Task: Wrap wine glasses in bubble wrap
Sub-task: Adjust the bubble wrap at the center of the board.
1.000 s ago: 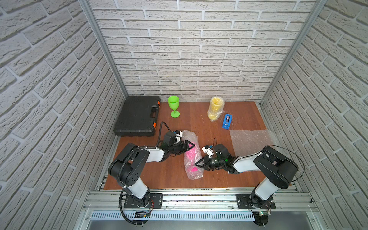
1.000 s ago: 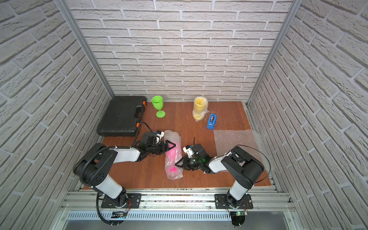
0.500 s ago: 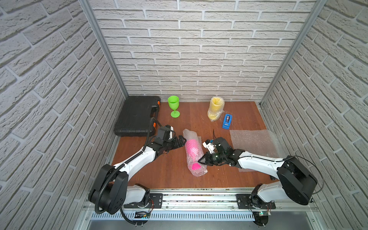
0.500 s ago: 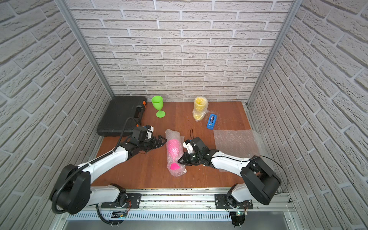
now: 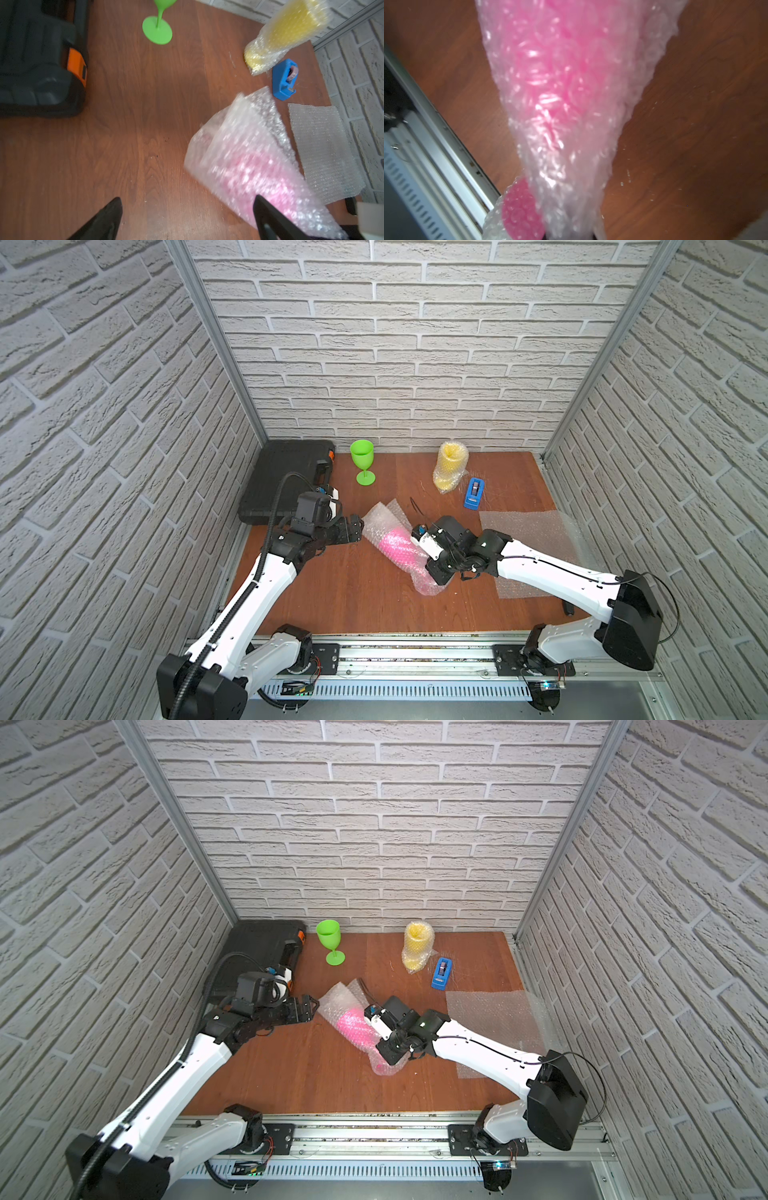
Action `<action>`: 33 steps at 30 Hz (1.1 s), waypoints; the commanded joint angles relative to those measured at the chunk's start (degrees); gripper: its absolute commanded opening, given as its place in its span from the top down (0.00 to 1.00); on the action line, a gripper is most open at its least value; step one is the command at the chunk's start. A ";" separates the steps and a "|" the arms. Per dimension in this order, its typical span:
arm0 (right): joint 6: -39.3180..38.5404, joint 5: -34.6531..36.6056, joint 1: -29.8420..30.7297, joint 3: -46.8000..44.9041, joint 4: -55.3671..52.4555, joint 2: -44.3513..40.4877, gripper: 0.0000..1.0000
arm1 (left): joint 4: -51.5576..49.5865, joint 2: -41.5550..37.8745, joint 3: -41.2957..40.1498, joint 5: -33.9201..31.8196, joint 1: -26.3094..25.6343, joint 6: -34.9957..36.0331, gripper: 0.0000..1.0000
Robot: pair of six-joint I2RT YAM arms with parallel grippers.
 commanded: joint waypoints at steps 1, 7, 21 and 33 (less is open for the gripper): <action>-16.78 19.19 1.61 0.75 0.62 1.01 0.97 | -2.36 -2.06 1.29 1.51 0.36 8.82 0.07; -43.54 27.96 6.59 -9.00 20.54 -1.13 0.97 | 3.14 -5.49 -2.01 11.64 -1.30 19.81 0.15; -54.95 23.26 8.91 -26.82 52.76 -4.56 0.97 | 13.49 5.31 -9.94 14.90 -16.56 33.93 0.12; -53.68 22.13 8.95 -26.36 50.65 -3.88 0.97 | 17.43 17.77 -8.56 21.12 -18.85 43.49 0.22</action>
